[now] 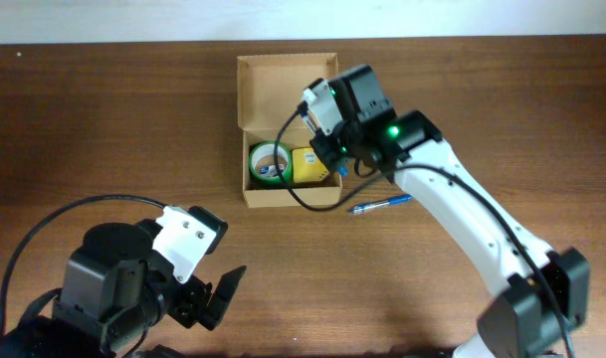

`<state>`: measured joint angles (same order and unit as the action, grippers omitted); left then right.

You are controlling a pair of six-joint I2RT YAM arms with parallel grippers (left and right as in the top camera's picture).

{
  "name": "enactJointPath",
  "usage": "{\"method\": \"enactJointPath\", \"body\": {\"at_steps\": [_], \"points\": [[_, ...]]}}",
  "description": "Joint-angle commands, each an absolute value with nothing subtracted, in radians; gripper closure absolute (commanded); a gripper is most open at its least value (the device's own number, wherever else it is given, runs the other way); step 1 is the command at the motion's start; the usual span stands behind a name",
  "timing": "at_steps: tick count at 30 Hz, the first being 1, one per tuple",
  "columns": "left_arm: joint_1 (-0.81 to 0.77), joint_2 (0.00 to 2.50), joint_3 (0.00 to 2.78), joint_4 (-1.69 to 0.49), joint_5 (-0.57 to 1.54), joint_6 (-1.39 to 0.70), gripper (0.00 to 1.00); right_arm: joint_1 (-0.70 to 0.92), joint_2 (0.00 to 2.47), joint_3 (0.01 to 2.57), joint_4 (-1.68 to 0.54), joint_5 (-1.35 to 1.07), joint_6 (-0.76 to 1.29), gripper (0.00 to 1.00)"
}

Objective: Pack container
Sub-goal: 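Carry the marker with the right gripper into the box and release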

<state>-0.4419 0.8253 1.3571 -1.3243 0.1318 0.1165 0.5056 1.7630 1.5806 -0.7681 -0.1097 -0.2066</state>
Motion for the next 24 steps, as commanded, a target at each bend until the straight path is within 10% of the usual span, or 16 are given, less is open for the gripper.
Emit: {"method": "enactJointPath", "body": {"at_steps": [1,24], "points": [[-0.444,0.822,1.372,-1.322,0.146,0.137,0.0,0.524,1.835,1.716,-0.822,-0.128,-0.335,0.97],[-0.444,0.822,1.372,-1.322,0.146,0.137,0.0,0.595,2.005,1.82,-0.971,-0.229,-0.999,0.96]]}}
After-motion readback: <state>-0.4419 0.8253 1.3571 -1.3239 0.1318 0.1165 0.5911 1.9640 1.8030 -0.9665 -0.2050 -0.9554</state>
